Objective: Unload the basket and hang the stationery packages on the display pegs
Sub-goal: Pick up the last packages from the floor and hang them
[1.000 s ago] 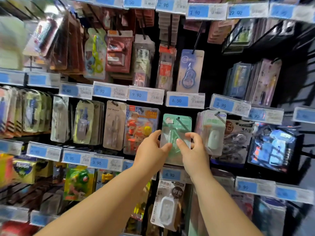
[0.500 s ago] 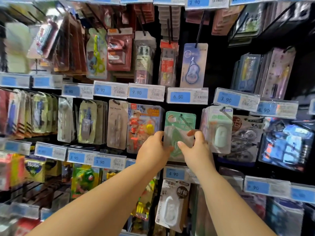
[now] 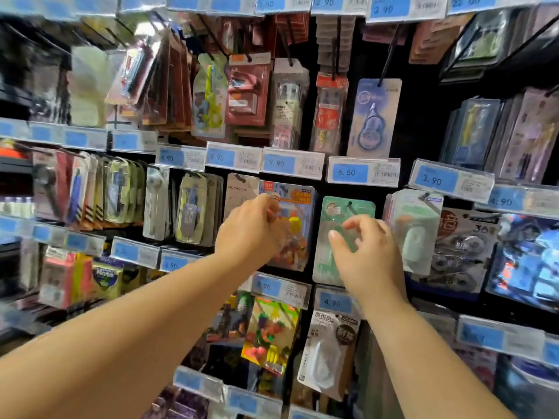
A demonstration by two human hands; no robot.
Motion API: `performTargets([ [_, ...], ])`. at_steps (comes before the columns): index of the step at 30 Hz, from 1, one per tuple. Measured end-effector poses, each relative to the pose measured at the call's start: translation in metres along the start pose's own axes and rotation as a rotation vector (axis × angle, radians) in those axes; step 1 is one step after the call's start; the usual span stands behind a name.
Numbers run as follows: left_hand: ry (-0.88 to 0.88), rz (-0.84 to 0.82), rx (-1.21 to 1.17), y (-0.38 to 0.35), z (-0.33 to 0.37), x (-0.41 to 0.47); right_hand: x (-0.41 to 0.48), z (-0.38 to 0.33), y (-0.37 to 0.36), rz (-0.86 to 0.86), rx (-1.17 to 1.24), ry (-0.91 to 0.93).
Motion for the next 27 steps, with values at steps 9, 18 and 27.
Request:
performTargets([
  [9,-0.046,0.154,0.236,0.087,-0.049,0.051,0.036,-0.112,-0.029,-0.114,-0.057,0.433],
  [18,-0.311,-0.02,0.132,0.097,-0.08,0.104,0.125,-0.148,-0.046,-0.251,-0.589,0.468],
  [27,-0.354,-0.45,-0.195,0.094,-0.107,0.162,0.163,-0.149,-0.063,-0.734,-0.576,0.301],
])
Point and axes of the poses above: each hand's wrist, its own x-axis towards the middle knuckle, its own y-axis out of the back of the hand, z = x × y, the point moved 5 cm from there along x, towards the middle knuckle, and after that the axes turned 7 degrees about -y, right-handed, at the moved point
